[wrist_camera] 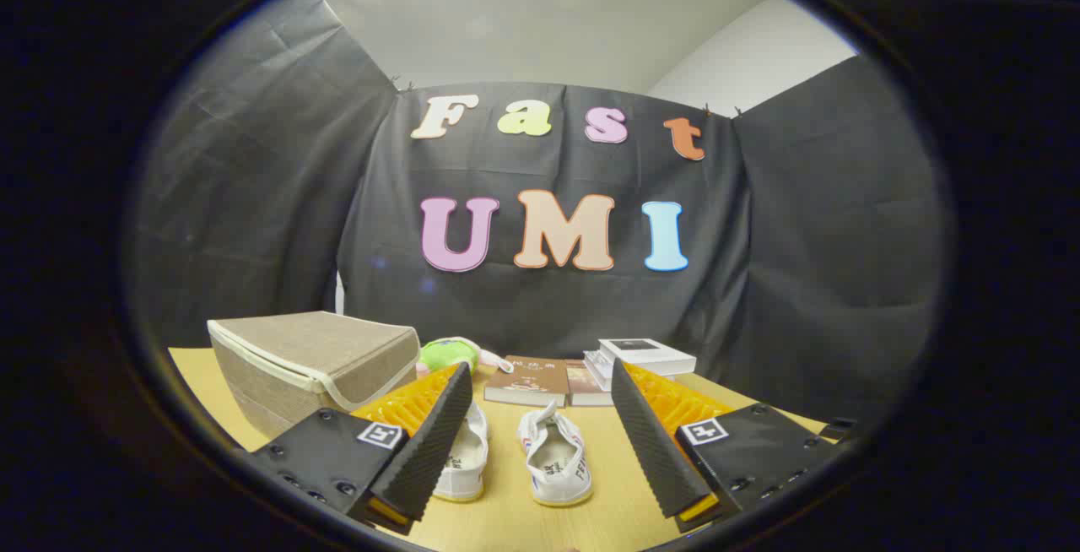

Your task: Open the storage box then place both shoes into the box .Put the left shoe in first, then the right shoe, with the right side of both shoes facing outward in a uniform manner.

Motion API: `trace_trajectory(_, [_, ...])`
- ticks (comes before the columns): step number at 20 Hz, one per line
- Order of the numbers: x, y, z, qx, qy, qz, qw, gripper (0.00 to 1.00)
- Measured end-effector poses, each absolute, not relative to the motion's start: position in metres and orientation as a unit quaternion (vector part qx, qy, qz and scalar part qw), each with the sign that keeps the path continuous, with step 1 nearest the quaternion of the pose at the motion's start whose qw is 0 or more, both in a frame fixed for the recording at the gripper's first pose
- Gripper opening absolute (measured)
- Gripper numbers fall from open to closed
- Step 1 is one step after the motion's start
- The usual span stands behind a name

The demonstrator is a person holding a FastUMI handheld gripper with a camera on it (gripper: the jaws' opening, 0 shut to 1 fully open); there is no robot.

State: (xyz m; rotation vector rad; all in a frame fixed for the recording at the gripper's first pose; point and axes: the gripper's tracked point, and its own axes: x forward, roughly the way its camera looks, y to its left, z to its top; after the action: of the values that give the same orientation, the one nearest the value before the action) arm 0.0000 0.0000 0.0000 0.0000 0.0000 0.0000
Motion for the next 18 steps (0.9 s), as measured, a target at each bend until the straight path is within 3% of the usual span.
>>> trace_trajectory(18, [-0.0007, 0.0013, -0.0022, 0.005, 0.0, 0.003, 1.0, 1.0])
